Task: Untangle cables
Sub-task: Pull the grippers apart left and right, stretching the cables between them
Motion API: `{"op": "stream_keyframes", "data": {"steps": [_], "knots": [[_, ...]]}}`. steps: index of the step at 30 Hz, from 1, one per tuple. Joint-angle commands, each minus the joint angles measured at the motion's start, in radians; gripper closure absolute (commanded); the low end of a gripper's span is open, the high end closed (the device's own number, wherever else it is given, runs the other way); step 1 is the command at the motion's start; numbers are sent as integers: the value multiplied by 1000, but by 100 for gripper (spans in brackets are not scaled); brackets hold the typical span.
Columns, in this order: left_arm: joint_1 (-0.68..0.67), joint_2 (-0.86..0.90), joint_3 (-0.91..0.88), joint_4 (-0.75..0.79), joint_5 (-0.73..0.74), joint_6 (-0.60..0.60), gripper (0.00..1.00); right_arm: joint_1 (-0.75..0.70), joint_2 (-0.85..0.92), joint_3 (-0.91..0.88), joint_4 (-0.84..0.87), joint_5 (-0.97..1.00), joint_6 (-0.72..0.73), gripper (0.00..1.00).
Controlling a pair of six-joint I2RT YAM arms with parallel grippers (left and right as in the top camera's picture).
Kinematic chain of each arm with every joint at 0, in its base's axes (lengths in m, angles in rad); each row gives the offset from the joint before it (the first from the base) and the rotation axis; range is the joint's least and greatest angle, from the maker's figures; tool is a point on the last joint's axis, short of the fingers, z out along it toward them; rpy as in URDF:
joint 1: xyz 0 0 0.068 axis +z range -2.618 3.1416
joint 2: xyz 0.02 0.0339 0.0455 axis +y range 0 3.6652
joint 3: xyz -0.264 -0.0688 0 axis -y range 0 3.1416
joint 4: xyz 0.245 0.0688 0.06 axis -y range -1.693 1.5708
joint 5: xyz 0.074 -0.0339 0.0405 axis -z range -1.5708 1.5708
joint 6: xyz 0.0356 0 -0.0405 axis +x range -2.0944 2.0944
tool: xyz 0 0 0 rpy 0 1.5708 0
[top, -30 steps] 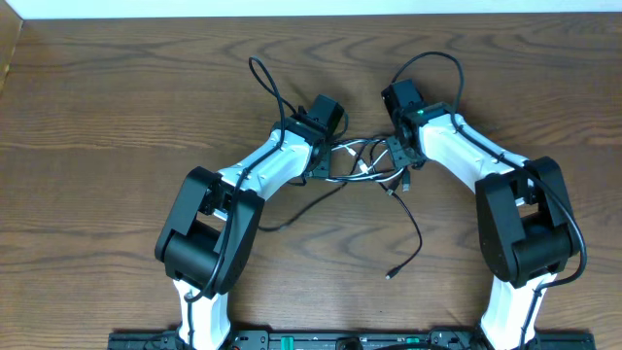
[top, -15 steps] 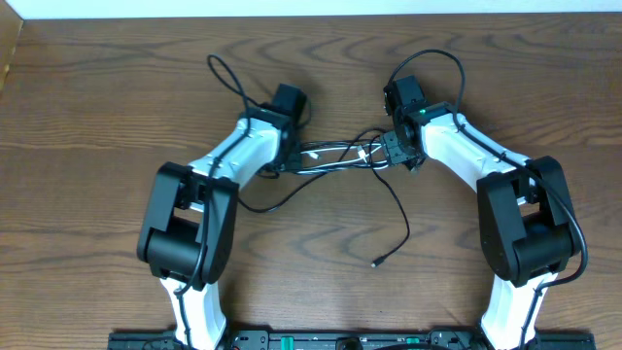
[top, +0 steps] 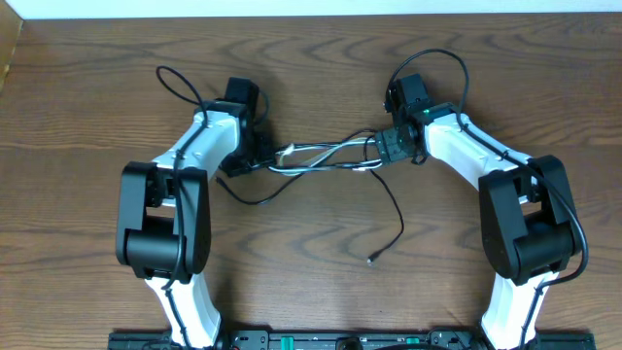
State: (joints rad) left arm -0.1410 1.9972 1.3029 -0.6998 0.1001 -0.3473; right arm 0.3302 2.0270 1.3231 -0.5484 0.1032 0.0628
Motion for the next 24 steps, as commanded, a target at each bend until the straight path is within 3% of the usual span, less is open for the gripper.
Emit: {"op": "stream_keyframes", "data": {"steps": [1,7,8,14,24], "knots": [[81,29,-38,-27,-134,-18,38,-78,29,-24,7,175,-19,13],[102,29,-38,-44,-133,-18,36,-110,30,-25,14,170,-19,9],[102,29,-38,-44,-132,-18,36,-114,30,-25,14,144,-19,3],[102,29,-38,-46,2,21,33,-131,31,-26,16,-161,-61,1],[103,29,-39,-63,-167,-21,33,-142,34,-32,31,55,-30,1]]}}
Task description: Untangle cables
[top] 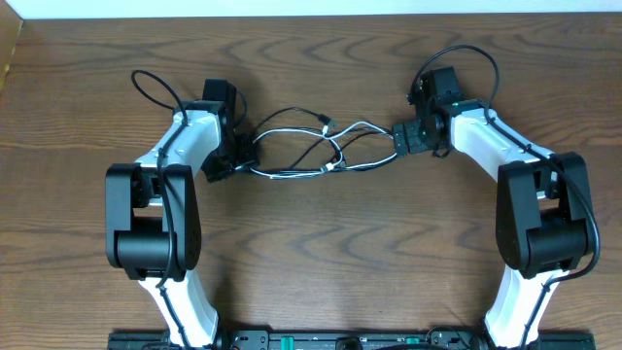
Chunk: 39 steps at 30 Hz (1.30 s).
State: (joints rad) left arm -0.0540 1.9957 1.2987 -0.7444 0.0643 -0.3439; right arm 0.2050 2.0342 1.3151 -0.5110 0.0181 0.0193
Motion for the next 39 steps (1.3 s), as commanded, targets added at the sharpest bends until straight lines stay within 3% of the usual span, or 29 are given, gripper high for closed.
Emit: {"op": "stream_keyframes", "data": {"steps": [1,11,24,32,36,39], "knots": [[16,31,-35,-21,-134,-25,33,-19,27,-26,-7,157,18,1],[27,31,-35,-44,-163,-40,33,-56,27,-54,6,179,59,1],[154,31,-35,-60,-162,-58,33,-154,27,-55,2,194,108,1],[153,31,-35,-50,-77,-58,33,-150,27,-55,6,-196,108,2],[153,31,-36,-28,38,-45,33,-115,27,-55,22,-413,107,1],[151,31,-36,-17,125,-20,33,-79,27,-55,26,-459,107,1]]}}
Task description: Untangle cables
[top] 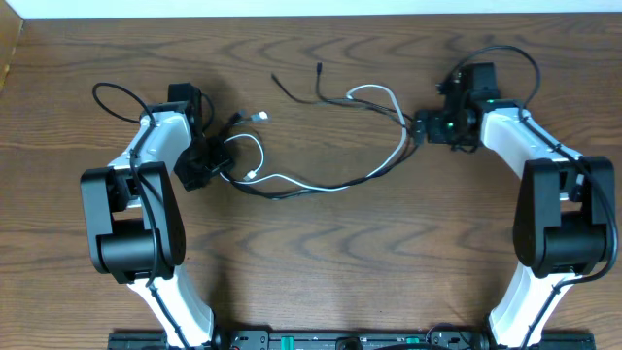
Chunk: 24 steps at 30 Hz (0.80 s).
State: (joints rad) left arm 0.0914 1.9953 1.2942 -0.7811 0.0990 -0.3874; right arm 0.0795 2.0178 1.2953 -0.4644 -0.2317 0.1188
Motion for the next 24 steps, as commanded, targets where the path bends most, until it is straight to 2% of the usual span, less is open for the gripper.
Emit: {"op": "stream_keyframes", "data": {"steps": [1,5,10,14,17,19,21,24], "knots": [[1,31,-31,24,116,25,33,71,43,-35,-21,-209,7,1],[-21,31,-31,32,156,43,33,127,43,-35,-21,-209,-20,1],[-64,31,-32,34,156,79,33,197,43,-35,-14,-209,-122,1],[-74,14,-23,42,151,111,34,208,41,-29,-15,-217,-128,1],[-67,-31,-4,50,153,110,33,203,41,-27,-10,-323,-128,1],[-66,-100,11,56,156,110,33,195,41,-27,18,-513,-127,1],[-66,-151,11,64,156,109,32,194,41,-27,56,-612,-109,1],[-63,-212,11,60,155,97,32,197,41,-20,100,-581,-46,2]]}}
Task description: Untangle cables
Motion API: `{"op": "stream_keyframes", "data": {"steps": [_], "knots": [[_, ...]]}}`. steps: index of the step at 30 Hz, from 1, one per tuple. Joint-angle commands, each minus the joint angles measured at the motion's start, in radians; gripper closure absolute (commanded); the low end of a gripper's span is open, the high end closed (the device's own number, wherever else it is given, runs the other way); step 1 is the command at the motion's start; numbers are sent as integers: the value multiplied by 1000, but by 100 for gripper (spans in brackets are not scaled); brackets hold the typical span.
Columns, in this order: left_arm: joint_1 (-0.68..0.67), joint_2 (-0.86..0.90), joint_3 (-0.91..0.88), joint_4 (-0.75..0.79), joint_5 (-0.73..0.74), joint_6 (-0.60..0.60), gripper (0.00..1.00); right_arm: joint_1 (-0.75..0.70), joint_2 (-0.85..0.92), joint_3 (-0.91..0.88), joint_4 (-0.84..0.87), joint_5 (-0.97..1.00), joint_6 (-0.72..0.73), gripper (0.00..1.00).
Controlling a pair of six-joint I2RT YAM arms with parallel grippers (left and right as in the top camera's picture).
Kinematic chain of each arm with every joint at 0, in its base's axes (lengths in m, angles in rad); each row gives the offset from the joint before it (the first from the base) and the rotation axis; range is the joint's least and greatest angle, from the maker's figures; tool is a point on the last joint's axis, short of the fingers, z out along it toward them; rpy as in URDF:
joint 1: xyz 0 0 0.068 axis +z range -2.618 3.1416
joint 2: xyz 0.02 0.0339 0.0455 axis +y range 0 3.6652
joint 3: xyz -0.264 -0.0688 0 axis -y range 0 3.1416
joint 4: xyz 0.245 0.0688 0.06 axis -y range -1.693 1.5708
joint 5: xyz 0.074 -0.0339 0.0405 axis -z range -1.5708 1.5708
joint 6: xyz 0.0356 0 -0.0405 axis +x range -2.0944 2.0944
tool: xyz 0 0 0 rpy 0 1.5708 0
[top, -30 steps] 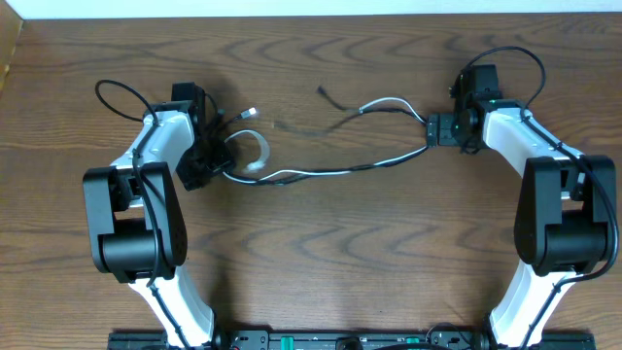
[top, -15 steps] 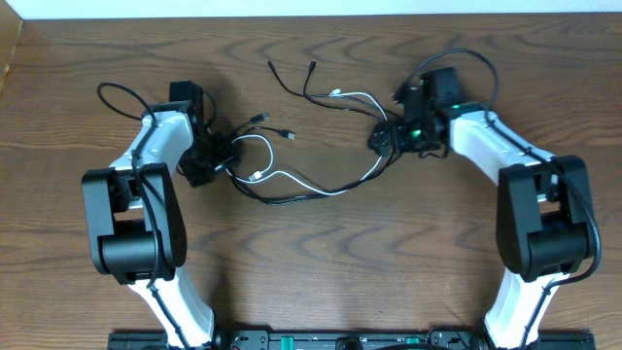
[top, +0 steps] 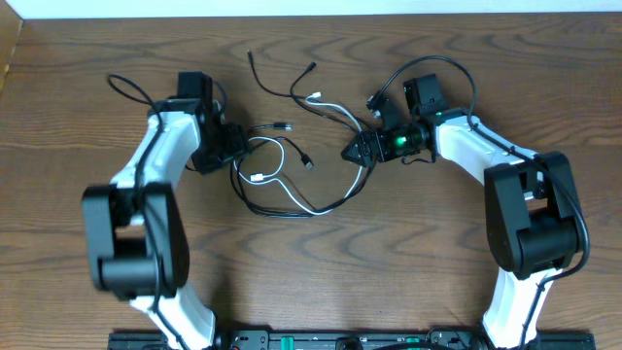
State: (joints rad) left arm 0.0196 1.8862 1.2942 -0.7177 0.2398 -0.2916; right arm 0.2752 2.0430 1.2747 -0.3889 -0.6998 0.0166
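Observation:
A tangle of black and white cables [top: 292, 199] lies mid-table, sagging in a slack loop toward the front. Several loose plug ends point backward, one being a black end [top: 251, 56]; a white end [top: 318, 97] lies nearer the right gripper. My left gripper [top: 231, 148] is at the bundle's left side, shut on strands there. From the right, my right gripper [top: 354, 151] is shut on the strands at the other side. The fingers themselves are mostly hidden under the wrists.
The brown wooden table [top: 311, 282] ends at a white strip along the back. Each arm's own black wire loops beside its wrist: the left arm's wire [top: 126, 87] and the right arm's wire [top: 457, 68]. The arm bases stand at the front edge.
Both grippers have moved inward toward each other, the right one furthest, and still hold the strands. The cables, stretched across the table before, now hang slack in a loop between them.
First the grippers were close together with the cables bunched between them and a black end trailing toward the front. At the following two moments they stood ever wider apart, the bundle drawn out and loose ends lying at the back. Now they are closer again.

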Motion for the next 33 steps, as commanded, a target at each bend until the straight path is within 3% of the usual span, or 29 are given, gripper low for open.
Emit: {"op": "stream_keyframes", "data": {"steps": [1,12,21,27,31,33], "knots": [[11,-121,11,-7,14,-3,28,2,16,8,27,-95,69,3],[70,-180,1,-48,-14,-69,27,21,10,193,-192,-89,-8,1],[95,-175,-30,-56,-89,-72,22,92,10,203,-203,-76,-27,1],[95,-174,-32,-77,-102,-72,17,151,10,203,-235,188,-26,1],[95,-174,-32,-95,-102,-72,12,189,10,203,-270,508,-25,1],[95,-174,-32,-109,-102,-72,11,202,10,203,-266,576,-26,1]]}}
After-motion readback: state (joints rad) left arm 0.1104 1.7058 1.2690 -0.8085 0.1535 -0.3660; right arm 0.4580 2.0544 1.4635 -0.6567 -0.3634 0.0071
